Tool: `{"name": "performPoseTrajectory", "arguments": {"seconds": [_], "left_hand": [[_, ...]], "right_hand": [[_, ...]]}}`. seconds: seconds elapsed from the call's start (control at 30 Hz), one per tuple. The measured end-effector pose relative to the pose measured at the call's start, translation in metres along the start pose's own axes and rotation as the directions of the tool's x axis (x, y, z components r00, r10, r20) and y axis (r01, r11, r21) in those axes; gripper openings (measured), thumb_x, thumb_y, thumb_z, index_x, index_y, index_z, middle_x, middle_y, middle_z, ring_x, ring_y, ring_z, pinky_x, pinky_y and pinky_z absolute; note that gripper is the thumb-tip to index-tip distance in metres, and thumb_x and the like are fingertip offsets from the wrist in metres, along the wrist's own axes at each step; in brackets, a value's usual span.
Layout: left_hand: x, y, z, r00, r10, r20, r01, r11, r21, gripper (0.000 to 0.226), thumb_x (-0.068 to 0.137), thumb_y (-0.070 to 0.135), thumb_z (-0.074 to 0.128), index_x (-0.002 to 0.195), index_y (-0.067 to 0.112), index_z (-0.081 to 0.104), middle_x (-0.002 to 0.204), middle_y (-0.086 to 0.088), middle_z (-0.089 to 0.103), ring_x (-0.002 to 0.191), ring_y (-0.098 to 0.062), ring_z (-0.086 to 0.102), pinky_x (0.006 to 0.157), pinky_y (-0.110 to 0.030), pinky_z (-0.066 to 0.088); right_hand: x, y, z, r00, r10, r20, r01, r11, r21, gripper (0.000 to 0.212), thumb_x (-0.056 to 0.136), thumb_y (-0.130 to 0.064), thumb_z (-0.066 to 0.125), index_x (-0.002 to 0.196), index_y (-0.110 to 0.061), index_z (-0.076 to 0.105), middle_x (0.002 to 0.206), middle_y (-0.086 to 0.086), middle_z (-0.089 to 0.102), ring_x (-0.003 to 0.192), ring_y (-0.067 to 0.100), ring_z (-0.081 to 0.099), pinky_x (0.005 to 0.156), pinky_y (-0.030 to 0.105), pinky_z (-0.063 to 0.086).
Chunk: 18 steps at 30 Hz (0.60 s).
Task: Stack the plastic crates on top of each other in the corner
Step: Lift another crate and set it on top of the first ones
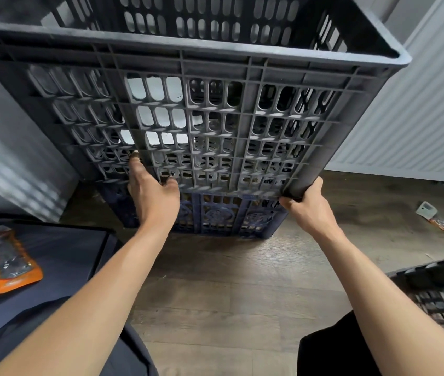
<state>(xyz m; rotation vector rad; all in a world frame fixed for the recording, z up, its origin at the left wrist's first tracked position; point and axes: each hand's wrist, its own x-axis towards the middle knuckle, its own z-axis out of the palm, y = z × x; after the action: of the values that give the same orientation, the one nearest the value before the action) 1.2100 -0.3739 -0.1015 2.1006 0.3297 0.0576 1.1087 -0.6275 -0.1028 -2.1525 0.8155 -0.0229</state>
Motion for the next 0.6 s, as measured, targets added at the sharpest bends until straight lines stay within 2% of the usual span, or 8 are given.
{"name": "performPoseTrajectory", "arguments": {"seconds": [0.07,0.17,0.3,0.37,0.43,0.5,0.57,0.6], "left_hand": [[-0.015,0.004,0.003,1.000,0.007,-0.026,-0.009,0.998,-0.068,0.085,0.092,0.016,0.064,0.154,0.026,0.007,0.159,-0.001,0.015,0.143,-0.023,0.027,0.102,-0.023,0.027],[-0.030,0.007,0.010,0.997,-0.069,-0.034,0.063,0.988,-0.144,0.080,0.088,0.013,0.068,0.147,0.027,0.016,0.149,-0.005,0.024,0.126,-0.027,0.046,0.089,-0.026,0.039],[-0.036,0.000,0.022,0.999,-0.037,0.022,0.040,0.988,-0.151,0.046,0.085,0.016,0.071,0.116,0.022,0.037,0.122,-0.005,0.041,0.097,-0.024,0.056,0.070,-0.030,0.042],[-0.039,-0.001,0.027,0.997,-0.037,0.074,0.046,0.991,-0.129,0.030,0.088,0.021,0.069,0.107,0.022,0.045,0.107,-0.001,0.052,0.090,-0.021,0.058,0.064,-0.023,0.040],[-0.042,-0.001,0.031,0.989,-0.050,0.141,0.065,0.993,-0.103,0.015,0.091,0.025,0.065,0.102,0.023,0.054,0.093,0.010,0.057,0.087,-0.014,0.057,0.063,-0.021,0.038],[-0.042,0.001,0.038,0.975,-0.060,0.215,0.081,0.993,-0.090,0.008,0.093,0.029,0.063,0.099,0.025,0.060,0.088,0.018,0.059,0.084,-0.007,0.057,0.066,-0.021,0.039],[-0.044,0.001,0.048,0.946,-0.060,0.318,0.093,0.992,-0.090,0.011,0.093,0.034,0.062,0.096,0.024,0.064,0.088,0.016,0.064,0.082,-0.004,0.059,0.067,-0.021,0.042],[-0.045,0.001,0.054,0.929,-0.058,0.366,0.097,0.991,-0.090,0.015,0.093,0.037,0.061,0.094,0.023,0.066,0.089,0.012,0.068,0.084,-0.008,0.062,0.069,-0.022,0.045]], "right_hand": [[-0.003,-0.001,0.005,1.000,0.014,-0.022,-0.017,0.994,-0.108,0.055,0.093,-0.028,0.059,0.132,-0.009,0.025,0.094,0.008,0.056,0.084,0.032,0.053,0.072,0.039,0.041],[-0.003,-0.002,0.008,0.997,0.064,-0.040,-0.072,0.972,-0.222,0.042,0.096,-0.034,0.053,0.117,-0.004,0.032,0.091,0.012,0.053,0.082,0.034,0.051,0.071,0.041,0.041],[-0.001,0.002,0.013,0.996,0.092,-0.013,-0.088,0.898,-0.430,0.037,0.098,-0.035,0.046,0.108,-0.001,0.038,0.084,0.011,0.050,0.076,0.034,0.052,0.064,0.038,0.039],[0.000,0.004,0.013,0.997,0.075,-0.001,-0.064,0.846,-0.530,0.037,0.098,-0.034,0.041,0.112,0.000,0.044,0.079,0.008,0.048,0.073,0.032,0.055,0.061,0.035,0.038],[-0.002,0.002,0.010,0.995,0.098,0.018,-0.068,0.800,-0.596,0.036,0.097,-0.035,0.044,0.112,-0.002,0.049,0.091,0.012,0.059,0.082,0.033,0.057,0.066,0.035,0.041],[-0.004,0.000,0.009,0.986,0.123,0.113,-0.020,0.756,-0.655,0.032,0.094,-0.035,0.048,0.111,-0.009,0.056,0.104,0.013,0.066,0.085,0.033,0.057,0.072,0.036,0.047],[-0.007,-0.003,0.014,0.964,0.122,0.235,0.064,0.753,-0.655,0.032,0.091,-0.039,0.051,0.110,-0.014,0.061,0.104,0.010,0.068,0.086,0.032,0.060,0.077,0.039,0.053],[-0.009,-0.005,0.018,0.949,0.115,0.294,0.104,0.765,-0.636,0.035,0.090,-0.041,0.051,0.110,-0.015,0.062,0.105,0.011,0.068,0.088,0.033,0.061,0.079,0.041,0.054]]}}
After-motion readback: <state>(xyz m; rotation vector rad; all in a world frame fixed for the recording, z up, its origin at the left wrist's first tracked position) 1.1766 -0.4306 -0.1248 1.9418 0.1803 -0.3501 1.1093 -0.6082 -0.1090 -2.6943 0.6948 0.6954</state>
